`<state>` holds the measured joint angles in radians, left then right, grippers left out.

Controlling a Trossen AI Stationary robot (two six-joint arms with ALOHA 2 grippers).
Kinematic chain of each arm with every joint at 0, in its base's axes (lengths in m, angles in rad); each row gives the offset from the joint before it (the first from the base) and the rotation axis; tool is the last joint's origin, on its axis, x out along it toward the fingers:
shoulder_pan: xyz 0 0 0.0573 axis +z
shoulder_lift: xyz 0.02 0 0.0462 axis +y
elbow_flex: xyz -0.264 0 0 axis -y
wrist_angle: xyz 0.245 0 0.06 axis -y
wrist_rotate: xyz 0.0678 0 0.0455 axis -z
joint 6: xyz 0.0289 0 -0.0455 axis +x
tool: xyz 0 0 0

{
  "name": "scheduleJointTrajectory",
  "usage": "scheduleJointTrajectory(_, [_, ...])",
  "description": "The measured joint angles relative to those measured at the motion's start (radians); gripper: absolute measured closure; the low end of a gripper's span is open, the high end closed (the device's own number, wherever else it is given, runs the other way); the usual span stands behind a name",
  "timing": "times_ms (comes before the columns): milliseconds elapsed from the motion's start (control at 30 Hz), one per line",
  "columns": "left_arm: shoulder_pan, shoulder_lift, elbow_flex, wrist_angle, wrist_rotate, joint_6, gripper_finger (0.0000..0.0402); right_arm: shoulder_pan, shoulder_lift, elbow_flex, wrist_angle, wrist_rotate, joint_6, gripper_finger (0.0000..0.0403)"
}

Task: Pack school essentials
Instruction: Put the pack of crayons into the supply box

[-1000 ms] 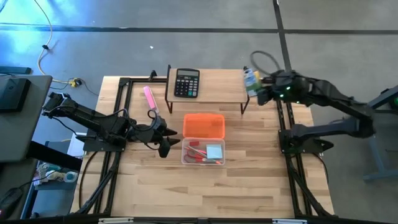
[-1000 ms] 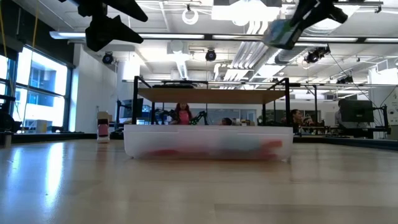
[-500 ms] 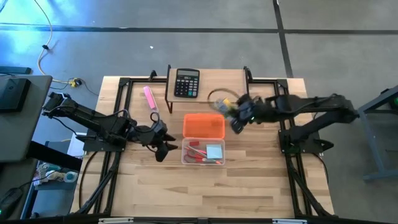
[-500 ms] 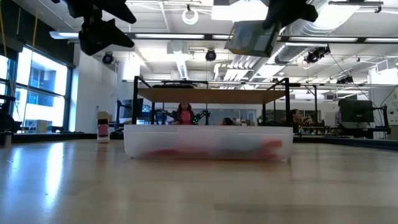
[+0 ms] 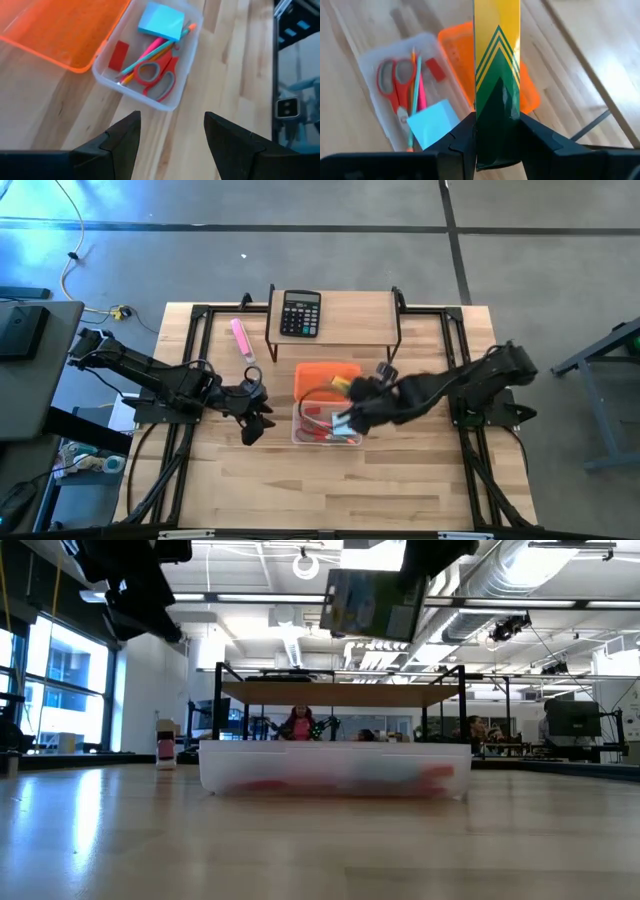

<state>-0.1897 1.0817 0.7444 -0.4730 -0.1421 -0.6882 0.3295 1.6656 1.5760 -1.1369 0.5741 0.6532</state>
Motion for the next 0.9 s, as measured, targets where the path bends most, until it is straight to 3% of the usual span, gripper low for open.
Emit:
scheduleJointTrajectory(300, [0.008, 0.0, 0.0, -0.011, -0.003, 0.028, 0.0193, 0.08, 0.173, 0.046, -0.003, 0.049, -0.092, 0.0291])
scheduleJointTrajectory(600, [0.008, 0.0, 0.0, -0.01, -0.003, 0.029, 0.0193, 0.117, 0.269, 0.047, -0.002, 0.151, -0.209, 0.0291])
scheduleJointTrajectory(900, [0.008, 0.0, 0.0, -0.009, -0.003, 0.028, 0.0193, 0.117, 0.343, 0.047, 0.043, 0.164, -0.291, 0.0291])
